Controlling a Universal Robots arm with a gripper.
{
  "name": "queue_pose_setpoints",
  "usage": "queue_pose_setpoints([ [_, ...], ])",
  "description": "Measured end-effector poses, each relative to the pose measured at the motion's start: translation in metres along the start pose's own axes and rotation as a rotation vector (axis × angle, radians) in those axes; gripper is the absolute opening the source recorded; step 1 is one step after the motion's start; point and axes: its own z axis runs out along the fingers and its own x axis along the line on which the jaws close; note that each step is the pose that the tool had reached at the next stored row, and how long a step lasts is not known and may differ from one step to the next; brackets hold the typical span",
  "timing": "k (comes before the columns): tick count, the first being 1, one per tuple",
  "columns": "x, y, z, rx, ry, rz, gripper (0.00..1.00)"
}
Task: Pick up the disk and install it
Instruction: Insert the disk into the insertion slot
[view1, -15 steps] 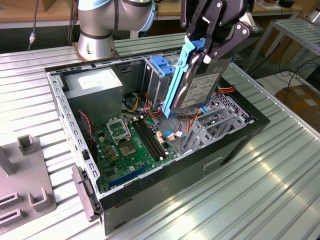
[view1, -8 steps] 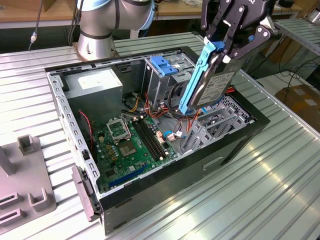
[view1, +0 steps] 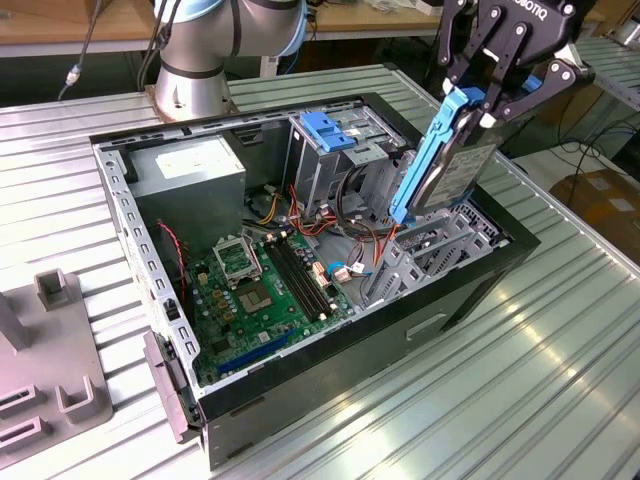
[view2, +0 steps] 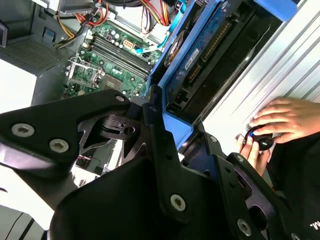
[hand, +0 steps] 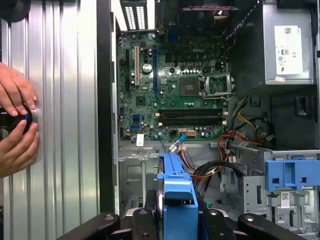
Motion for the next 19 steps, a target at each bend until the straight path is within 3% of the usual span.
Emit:
queue_pose_setpoints([
  [7,0.0058,-0.0056,0.008,0.0065,0.0054,0.001,0.37],
  [12,0.0061,-0.011,0.0149,0.0069,0.0056,0.003,0.37],
  [19,0.0061,-0.0111,0.015,0.0069,0.0056,0.003,0.37],
])
